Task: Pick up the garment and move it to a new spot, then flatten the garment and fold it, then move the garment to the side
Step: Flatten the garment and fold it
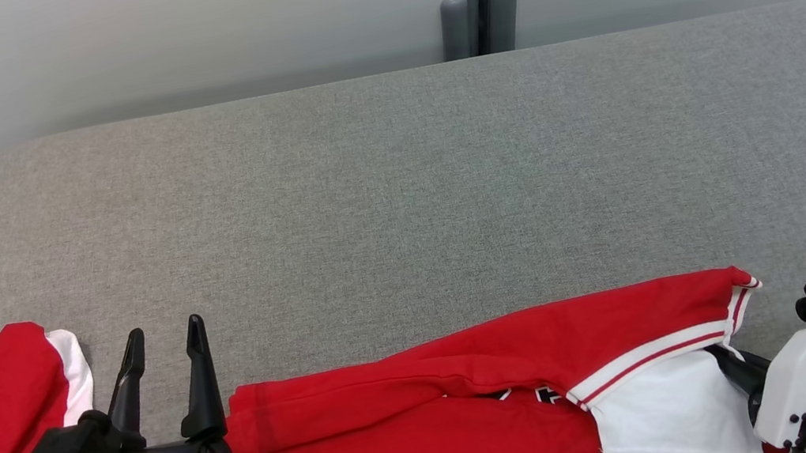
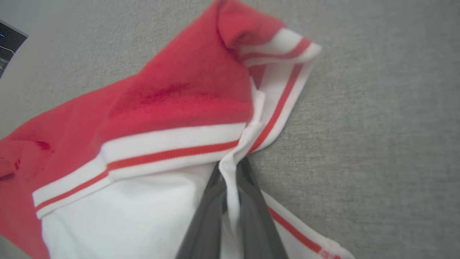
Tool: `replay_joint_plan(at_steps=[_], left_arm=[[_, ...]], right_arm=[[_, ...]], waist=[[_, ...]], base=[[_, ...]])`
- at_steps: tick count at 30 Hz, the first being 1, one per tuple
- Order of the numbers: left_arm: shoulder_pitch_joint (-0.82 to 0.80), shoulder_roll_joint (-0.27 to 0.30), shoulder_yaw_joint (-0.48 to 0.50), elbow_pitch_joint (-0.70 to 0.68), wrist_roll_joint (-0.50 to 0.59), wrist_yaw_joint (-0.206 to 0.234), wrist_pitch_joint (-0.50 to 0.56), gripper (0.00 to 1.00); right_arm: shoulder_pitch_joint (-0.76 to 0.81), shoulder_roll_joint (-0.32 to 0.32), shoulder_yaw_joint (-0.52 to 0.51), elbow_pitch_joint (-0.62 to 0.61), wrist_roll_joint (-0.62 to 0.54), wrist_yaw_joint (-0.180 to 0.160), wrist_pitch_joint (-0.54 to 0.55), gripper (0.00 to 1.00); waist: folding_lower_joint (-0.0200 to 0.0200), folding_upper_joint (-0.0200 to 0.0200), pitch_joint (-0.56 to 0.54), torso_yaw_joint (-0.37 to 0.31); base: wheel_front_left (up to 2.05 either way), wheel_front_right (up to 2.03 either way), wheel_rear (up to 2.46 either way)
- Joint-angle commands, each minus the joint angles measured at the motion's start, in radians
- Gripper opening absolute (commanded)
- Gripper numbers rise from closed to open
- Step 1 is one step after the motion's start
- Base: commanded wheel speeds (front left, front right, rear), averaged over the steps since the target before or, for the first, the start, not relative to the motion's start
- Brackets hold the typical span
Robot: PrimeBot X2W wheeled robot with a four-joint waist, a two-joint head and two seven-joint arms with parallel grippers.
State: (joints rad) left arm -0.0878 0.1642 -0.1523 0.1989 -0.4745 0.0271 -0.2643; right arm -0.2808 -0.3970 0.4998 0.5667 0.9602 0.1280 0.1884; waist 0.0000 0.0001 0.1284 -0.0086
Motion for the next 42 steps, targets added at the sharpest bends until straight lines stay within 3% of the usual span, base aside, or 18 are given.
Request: replay_joint_plan(at_steps=[1,16,23,34,42], left_arm=[[-0.005,-0.002,0.007,0.001,0.009,-0.007,-0.001,1.00],[-0.010,-0.026,0.027,0.011,0.035,-0.034,-0.001,1.00],[-0.006,-0.033,0.034,0.020,0.041,-0.043,-0.001,1.00],[0.014,-0.038,0.043,0.038,0.047,-0.056,-0.001,1.00],[0.022,-0.052,0.052,0.047,0.050,-0.060,-0.001,1.00]], right_arm=[[-0.006,-0.005,0.014,0.001,0.013,0.005,-0.005,0.00],[-0.116,-0.204,-0.065,0.008,-0.025,0.003,0.018,0.00],[-0.110,-0.211,-0.096,-0.011,-0.033,0.003,0.065,0.00],[-0.025,-0.222,-0.130,-0.296,0.109,0.003,0.174,0.00],[0.038,-0.208,-0.124,-0.529,0.175,0.003,0.249,0.00]], waist=[[0.0000,-0.0001,-0.002,-0.004],[0.0000,-0.0001,0.006,-0.041],[0.0000,-0.0001,-0.002,-0.050],[0.0000,-0.0001,-0.032,-0.042],[0.0000,-0.0001,-0.061,0.002]], base=[[0.00,0.00,0.00],[0.00,0.00,0.00],[0.00,0.00,0.00],[0.00,0.00,0.00],[0.00,0.00,0.00]])
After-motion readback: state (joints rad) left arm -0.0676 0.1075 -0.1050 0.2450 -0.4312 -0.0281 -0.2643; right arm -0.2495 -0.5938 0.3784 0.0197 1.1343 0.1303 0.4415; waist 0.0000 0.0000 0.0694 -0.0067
